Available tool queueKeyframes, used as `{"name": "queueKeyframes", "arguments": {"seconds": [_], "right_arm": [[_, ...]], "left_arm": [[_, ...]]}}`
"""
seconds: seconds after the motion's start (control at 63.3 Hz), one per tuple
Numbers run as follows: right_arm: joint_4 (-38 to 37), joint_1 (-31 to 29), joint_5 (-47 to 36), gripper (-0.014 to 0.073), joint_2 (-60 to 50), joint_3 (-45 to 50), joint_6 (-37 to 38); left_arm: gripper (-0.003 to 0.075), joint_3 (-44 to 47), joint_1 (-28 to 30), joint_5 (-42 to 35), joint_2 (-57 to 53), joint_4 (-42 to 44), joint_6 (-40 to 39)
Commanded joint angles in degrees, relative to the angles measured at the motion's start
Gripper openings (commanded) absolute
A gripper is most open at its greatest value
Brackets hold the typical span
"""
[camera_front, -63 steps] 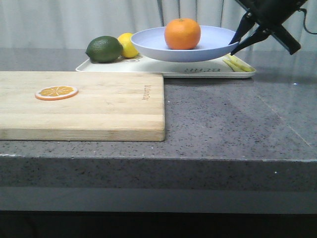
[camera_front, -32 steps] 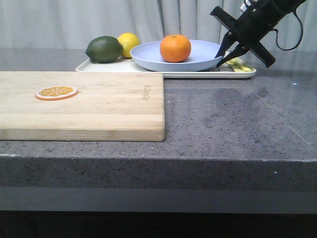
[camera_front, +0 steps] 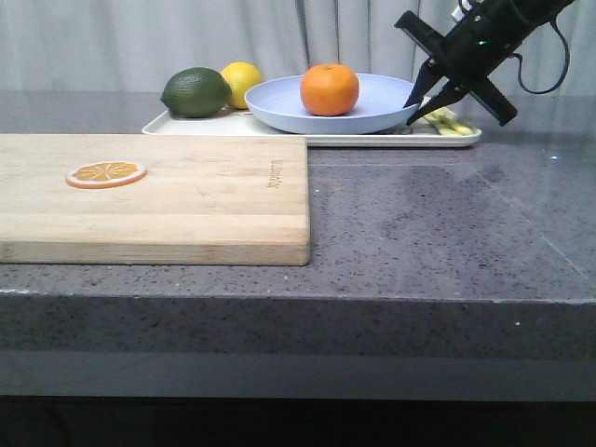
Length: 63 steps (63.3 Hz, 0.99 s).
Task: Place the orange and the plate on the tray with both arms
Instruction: 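Lower the plate onto the white tray and release with the right gripper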
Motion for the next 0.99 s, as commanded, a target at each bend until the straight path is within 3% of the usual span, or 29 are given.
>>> {"name": "queueKeyframes", "arguments": {"seconds": [0.0, 0.205, 0.332, 0.505, 0.726, 0.837, 0.979], "right_arm": [[3.42, -0.10, -1.54, 0.0000, -4.30, -2.20, 0.10], [3.42, -0.10, -1.54, 0.0269, -4.30, -2.20, -0.02], [3.50, -0.10, -1.61, 0.0392, -4.58, -2.20, -1.23], [3.50, -0.10, -1.54, 0.0401, -7.44, -2.24, -5.23], [1.81, -0.02, 0.21, 0.0401, -15.38, -2.24, -19.78], [-3.49, 0.63, 1.73, 0.0401, -20.20, -2.17, -22.23], [-17.48, 3.02, 6.16, 0.0401, -27.14, -2.09, -22.29]], "left_arm": [[0.0589, -1.67, 0.12, -4.79, 0.02, -0.39, -0.43], [0.0589, -1.67, 0.12, -4.79, 0.02, -0.39, -0.43], [0.0589, -1.67, 0.12, -4.79, 0.02, -0.39, -0.43], [0.0589, -1.67, 0.12, -4.79, 0.02, -0.39, -0.43], [0.0589, -1.67, 0.12, -4.79, 0.02, -0.39, -0.43], [0.0589, -1.67, 0.12, -5.05, 0.02, -0.39, -0.43], [0.0589, -1.67, 0.12, -5.19, 0.02, -0.39, -0.43]]}}
